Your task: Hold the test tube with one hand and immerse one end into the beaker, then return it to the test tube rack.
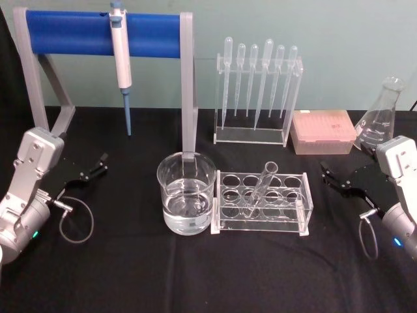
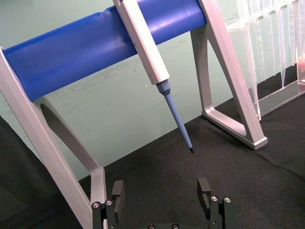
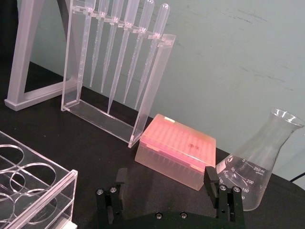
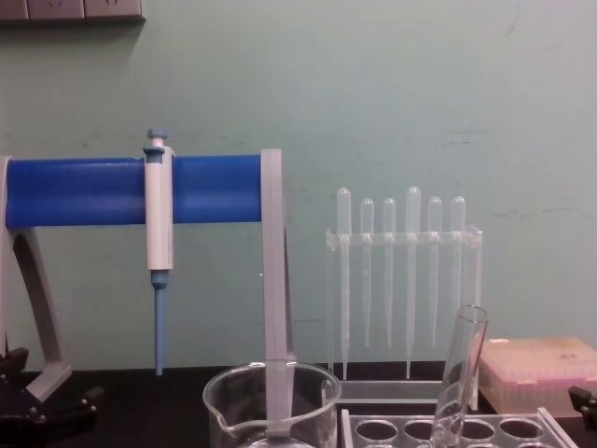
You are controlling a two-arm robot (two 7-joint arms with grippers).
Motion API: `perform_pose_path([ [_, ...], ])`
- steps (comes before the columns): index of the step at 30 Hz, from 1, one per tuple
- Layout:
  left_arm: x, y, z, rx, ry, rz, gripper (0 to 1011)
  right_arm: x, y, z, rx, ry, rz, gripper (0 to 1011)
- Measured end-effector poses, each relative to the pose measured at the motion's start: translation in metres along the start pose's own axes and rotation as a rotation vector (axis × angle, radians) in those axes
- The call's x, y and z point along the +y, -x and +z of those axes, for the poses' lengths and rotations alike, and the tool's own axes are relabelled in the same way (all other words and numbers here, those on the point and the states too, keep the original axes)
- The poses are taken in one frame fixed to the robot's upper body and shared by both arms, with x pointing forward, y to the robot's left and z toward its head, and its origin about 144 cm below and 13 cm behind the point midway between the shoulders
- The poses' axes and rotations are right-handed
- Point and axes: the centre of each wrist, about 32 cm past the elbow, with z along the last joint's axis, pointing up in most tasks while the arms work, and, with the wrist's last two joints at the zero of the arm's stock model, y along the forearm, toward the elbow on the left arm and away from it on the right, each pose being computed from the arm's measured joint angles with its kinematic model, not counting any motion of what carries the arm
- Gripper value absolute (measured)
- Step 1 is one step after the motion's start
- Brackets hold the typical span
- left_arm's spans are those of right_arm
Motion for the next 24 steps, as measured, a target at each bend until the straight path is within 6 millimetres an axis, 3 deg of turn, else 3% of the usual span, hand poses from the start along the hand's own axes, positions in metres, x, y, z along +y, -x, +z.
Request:
perform_pose_path([
  [24, 0.0000, 0.0000, 0.0000, 0.000, 0.000, 0.000, 1000, -0.0008, -0.0017, 0.0016, 0.002, -0.005, -0.002, 1004],
])
